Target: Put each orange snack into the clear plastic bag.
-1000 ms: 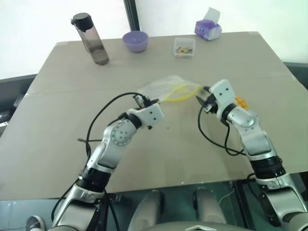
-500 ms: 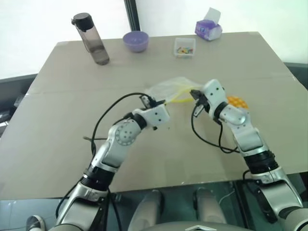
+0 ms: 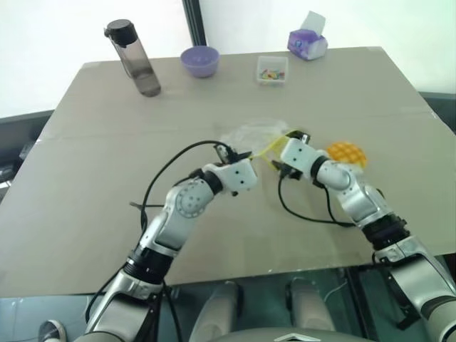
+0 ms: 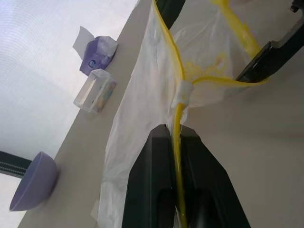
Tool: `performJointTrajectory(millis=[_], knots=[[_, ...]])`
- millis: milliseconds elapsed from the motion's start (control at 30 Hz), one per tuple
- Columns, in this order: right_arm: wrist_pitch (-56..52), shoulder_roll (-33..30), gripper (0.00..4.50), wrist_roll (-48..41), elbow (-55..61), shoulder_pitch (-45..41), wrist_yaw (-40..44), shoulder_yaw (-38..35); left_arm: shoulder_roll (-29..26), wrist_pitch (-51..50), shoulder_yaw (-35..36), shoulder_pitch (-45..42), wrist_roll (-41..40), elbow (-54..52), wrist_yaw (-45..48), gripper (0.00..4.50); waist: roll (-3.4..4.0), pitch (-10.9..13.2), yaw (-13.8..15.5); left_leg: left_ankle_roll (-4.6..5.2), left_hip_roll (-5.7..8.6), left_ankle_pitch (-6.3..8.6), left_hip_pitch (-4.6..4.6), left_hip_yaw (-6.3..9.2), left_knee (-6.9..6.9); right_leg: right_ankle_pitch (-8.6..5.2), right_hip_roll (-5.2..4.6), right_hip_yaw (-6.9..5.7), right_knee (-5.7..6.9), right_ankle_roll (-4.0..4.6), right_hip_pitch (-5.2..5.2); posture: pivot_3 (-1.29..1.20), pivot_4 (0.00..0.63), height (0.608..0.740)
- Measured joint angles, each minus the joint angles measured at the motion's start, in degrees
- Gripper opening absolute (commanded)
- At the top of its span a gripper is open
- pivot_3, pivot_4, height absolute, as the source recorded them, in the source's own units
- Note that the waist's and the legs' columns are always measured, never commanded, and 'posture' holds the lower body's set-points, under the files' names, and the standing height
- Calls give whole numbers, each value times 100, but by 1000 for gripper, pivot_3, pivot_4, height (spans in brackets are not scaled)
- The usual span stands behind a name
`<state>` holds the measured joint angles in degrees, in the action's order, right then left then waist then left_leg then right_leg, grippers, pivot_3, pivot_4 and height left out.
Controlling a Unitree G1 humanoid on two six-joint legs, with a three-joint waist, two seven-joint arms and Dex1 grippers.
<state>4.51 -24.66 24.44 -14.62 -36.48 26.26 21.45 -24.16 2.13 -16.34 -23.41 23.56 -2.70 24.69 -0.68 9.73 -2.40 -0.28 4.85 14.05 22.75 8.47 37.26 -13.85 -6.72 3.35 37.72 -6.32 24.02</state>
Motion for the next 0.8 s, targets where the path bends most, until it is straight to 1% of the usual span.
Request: performJointTrajectory(millis=[33, 100, 133, 233, 300, 367, 600, 667, 800], knots=[[-7, -24, 4446, -59, 101, 64, 56, -23, -6, -3, 4, 1, 2, 0, -5, 205, 0, 0, 2, 0, 0, 0, 0, 0, 0, 0, 0, 0, 0, 0, 0, 0, 150, 739], [-198, -62, 4446, -618, 656, 458, 406, -347, -21, -19, 20, 10, 5, 3, -25, 205, 0, 0, 13, 0, 0, 0, 3, 3, 0, 0, 0, -1, -3, 0, -2, 0, 150, 739], [-264, -62, 4446, -756, 777, 536, 477, -427, -25, -24, 28, 11, 6, 4, -31, 205, 0, 0, 13, 0, 0, 0, 3, 2, 1, 0, 0, -1, -2, 0, -2, 0, 150, 739], [-823, -66, 4446, -1430, 1391, 930, 775, -887, -22, -43, 46, 12, 8, 5, -78, 205, 0, 0, 19, 1, 1, 1, 1, 3, 3, 0, 0, -1, -3, 0, -5, 0, 150, 739], [-1200, -229, 4446, -1890, 1792, 1241, 963, -1283, -14, -51, 47, 12, 8, 10, -89, 205, 0, 0, 28, 2, 1, 1, 1, 5, 3, 0, 0, -3, -3, 0, -6, 0, 150, 739], [-1459, -348, 4446, -2174, 1958, 1403, 1024, -1608, -20, -56, 52, 13, 9, 17, -107, 205, 0, 0, 36, 6, 1, 4, 1, 4, 3, 0, 0, -3, -2, 0, -7, 0, 150, 739], [-2694, -708, 4446, -2740, 2007, 1505, 664, -2906, 18, -56, 49, 9, 2, 117, -124, 205, 0, 0, 34, 6, 0, 4, -2, 1, 4, 0, 0, -2, 1, 0, -8, 0, 150, 739], [-3161, -764, 4446, -2887, 1902, 1562, 578, -3148, 39, -55, 49, 9, 1, 123, -125, 205, -1, 0, 41, 7, 1, 4, -2, 0, 4, 0, -2, -2, 0, 0, -9, 0, 150, 739], [-4098, -665, 4446, -3278, 1773, 1662, 494, -3361, 78, -52, 48, 8, 1, 123, -125, 205, 0, -1, 25, 8, 0, 4, -3, -1, 4, 0, -2, 0, 2, 0, -8, 0, 150, 739]])
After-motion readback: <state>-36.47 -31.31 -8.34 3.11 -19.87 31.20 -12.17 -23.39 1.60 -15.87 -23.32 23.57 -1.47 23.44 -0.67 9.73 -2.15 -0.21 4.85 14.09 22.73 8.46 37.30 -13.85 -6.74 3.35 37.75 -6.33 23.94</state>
